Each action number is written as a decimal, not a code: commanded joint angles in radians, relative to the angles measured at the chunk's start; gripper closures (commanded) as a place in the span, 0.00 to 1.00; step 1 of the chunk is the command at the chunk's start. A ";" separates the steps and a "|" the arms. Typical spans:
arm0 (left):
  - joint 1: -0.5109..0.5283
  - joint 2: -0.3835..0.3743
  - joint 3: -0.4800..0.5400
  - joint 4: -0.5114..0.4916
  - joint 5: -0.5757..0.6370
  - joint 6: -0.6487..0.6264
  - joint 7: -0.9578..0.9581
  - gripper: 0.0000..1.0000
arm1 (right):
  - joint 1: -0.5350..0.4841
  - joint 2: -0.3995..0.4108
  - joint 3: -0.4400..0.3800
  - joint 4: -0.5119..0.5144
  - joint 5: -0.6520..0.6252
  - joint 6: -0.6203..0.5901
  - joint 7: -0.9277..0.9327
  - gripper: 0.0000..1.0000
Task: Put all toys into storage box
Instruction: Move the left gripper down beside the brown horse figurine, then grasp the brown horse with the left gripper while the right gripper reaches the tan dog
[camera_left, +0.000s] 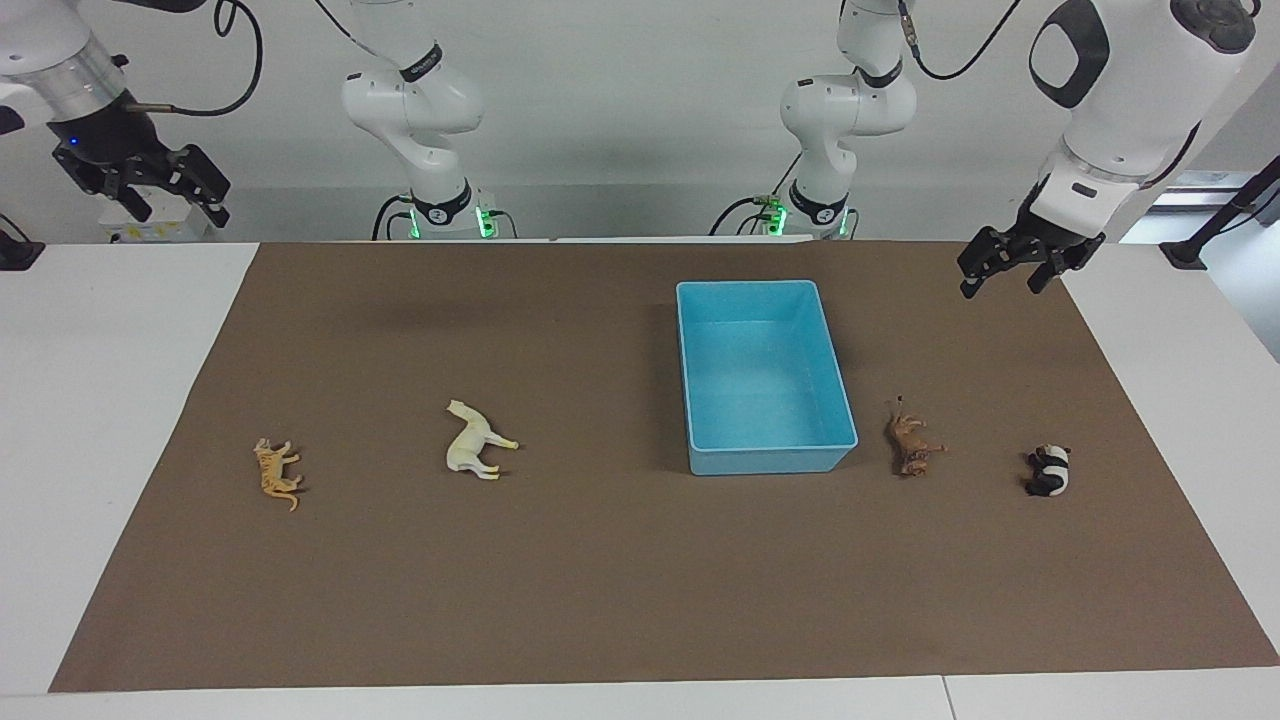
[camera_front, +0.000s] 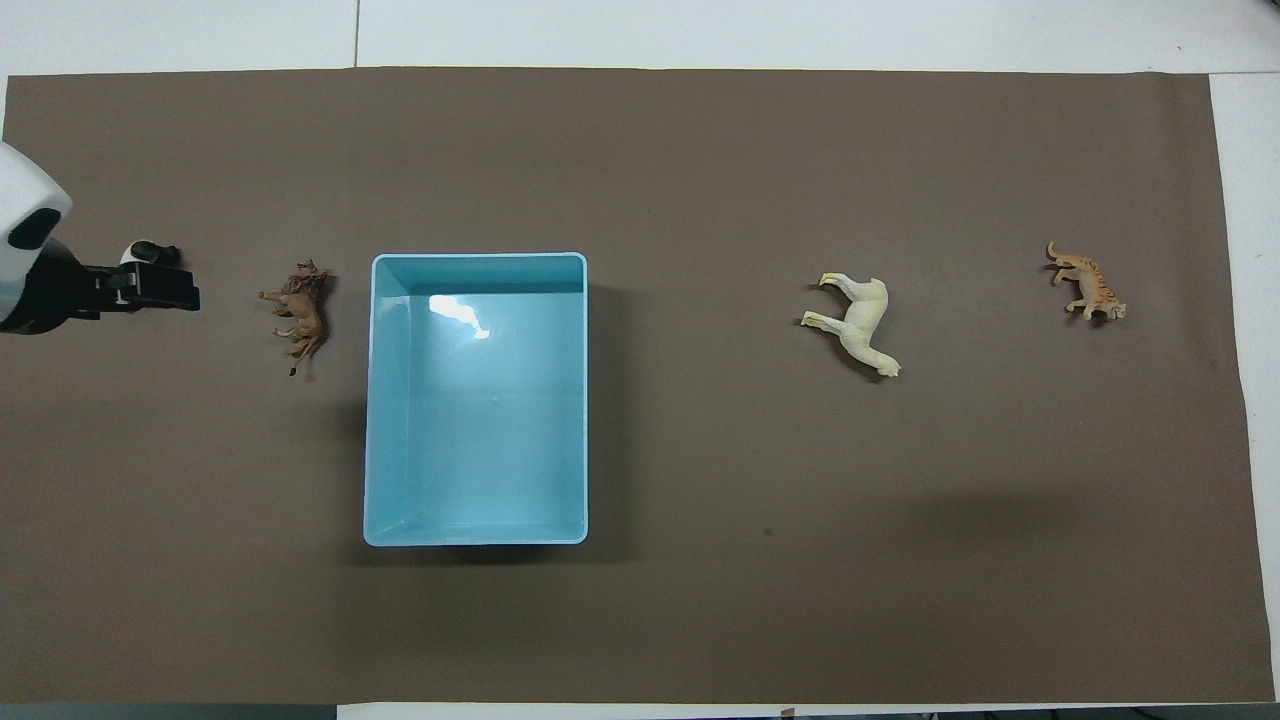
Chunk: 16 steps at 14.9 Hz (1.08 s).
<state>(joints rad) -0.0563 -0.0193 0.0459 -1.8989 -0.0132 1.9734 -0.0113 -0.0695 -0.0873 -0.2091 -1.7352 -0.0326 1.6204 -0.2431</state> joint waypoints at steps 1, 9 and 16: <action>0.004 0.082 0.000 -0.049 0.012 0.186 0.010 0.00 | 0.011 0.018 0.010 -0.148 -0.017 0.174 -0.068 0.00; 0.009 0.208 0.008 -0.095 0.028 0.461 -0.125 0.00 | -0.004 0.262 0.010 -0.262 -0.004 0.585 -0.430 0.00; -0.023 0.274 0.006 -0.092 0.157 0.485 -0.183 0.00 | -0.016 0.374 0.011 -0.239 0.017 0.693 -0.562 0.00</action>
<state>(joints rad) -0.0696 0.2389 0.0465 -1.9803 0.1099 2.4166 -0.1550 -0.0699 0.2603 -0.2062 -1.9923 -0.0290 2.2944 -0.7485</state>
